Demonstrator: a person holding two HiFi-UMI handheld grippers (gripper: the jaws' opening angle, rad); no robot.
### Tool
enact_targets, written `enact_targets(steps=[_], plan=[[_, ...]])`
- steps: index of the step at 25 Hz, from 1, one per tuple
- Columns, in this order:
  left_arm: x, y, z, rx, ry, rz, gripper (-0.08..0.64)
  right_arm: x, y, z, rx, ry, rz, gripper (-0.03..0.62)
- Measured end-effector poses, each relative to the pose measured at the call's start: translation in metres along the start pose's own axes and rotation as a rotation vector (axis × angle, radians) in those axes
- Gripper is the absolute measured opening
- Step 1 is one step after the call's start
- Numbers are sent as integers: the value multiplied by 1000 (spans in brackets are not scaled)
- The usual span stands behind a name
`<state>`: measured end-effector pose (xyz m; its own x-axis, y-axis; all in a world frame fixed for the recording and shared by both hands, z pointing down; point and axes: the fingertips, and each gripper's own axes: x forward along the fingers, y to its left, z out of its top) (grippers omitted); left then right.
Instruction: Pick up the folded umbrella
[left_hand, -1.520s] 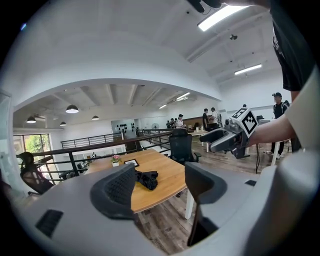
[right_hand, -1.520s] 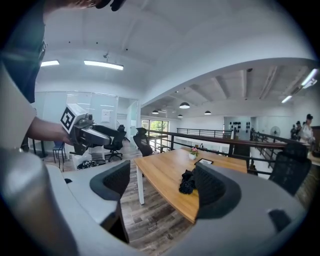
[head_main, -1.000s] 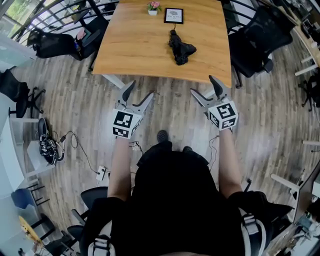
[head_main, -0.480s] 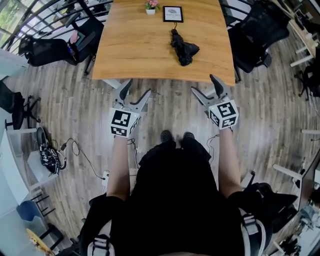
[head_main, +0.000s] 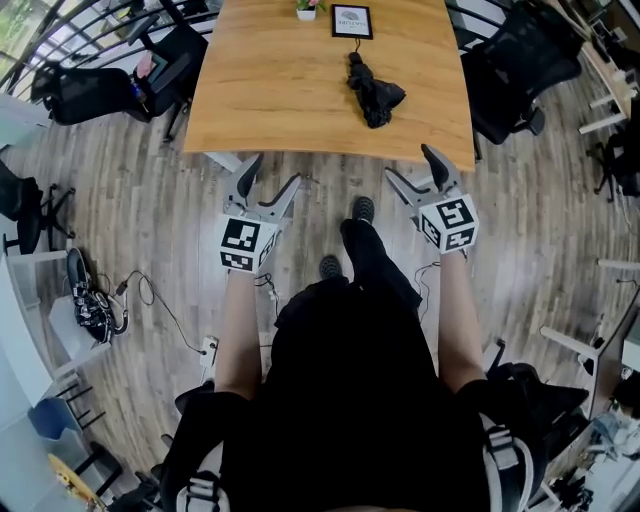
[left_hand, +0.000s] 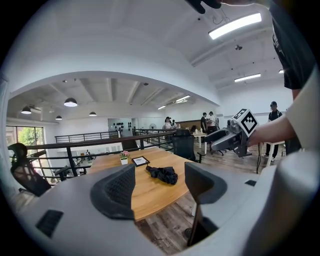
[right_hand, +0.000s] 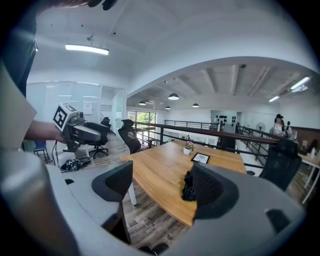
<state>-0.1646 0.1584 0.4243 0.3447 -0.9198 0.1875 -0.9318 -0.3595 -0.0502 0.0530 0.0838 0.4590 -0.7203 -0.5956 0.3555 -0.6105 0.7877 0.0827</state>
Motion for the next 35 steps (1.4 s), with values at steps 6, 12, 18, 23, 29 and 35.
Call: enact_targets(steps=[6, 12, 18, 23, 29, 35], plan=[[-2, 16, -5, -11, 4, 39, 313, 22, -5, 8, -14, -11, 20, 377], [23, 28, -1, -9, 13, 41, 313, 45, -21, 7, 6, -7, 34, 373], [72, 37, 6, -2, 33, 21, 313, 69, -57, 4, 30, 0, 33, 371], [110, 51, 15, 5, 41, 23, 313, 93, -92, 8, 28, 4, 37, 371], [147, 65, 21, 1, 51, 37, 313, 120, -133, 15, 22, 8, 42, 360], [177, 75, 18, -12, 71, 59, 311, 148, -149, 9, 8, 34, 91, 364]])
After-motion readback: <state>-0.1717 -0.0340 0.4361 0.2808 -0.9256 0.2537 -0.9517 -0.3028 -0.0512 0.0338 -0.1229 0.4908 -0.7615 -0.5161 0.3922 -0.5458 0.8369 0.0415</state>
